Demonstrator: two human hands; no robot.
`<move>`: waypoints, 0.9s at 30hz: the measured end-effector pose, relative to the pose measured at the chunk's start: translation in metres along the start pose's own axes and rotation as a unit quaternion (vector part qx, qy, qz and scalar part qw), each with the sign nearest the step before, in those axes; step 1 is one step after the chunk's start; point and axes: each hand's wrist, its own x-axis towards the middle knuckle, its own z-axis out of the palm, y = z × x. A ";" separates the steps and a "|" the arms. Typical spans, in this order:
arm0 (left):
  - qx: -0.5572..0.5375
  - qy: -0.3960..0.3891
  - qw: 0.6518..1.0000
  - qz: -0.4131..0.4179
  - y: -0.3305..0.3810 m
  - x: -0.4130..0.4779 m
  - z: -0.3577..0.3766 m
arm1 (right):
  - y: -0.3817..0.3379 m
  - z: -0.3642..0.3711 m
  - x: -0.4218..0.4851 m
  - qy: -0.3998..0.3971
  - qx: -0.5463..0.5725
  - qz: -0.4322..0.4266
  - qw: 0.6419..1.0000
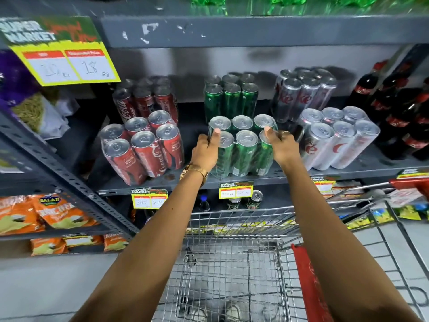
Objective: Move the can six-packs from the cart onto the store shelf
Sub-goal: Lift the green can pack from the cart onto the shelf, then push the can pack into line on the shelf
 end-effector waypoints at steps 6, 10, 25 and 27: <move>0.022 0.164 0.967 0.195 -0.018 -0.031 -0.049 | -0.033 0.026 -0.051 0.181 -0.092 -0.297 0.933; 0.046 0.346 0.895 0.276 -0.043 -0.050 -0.104 | -0.070 0.085 -0.070 0.037 0.025 -0.353 0.935; -0.129 0.242 0.962 0.021 -0.082 0.017 -0.163 | -0.077 0.191 -0.075 -0.116 0.192 -0.011 0.974; -0.128 0.212 0.968 0.034 -0.085 0.024 -0.171 | -0.071 0.191 -0.085 -0.102 0.170 -0.027 0.980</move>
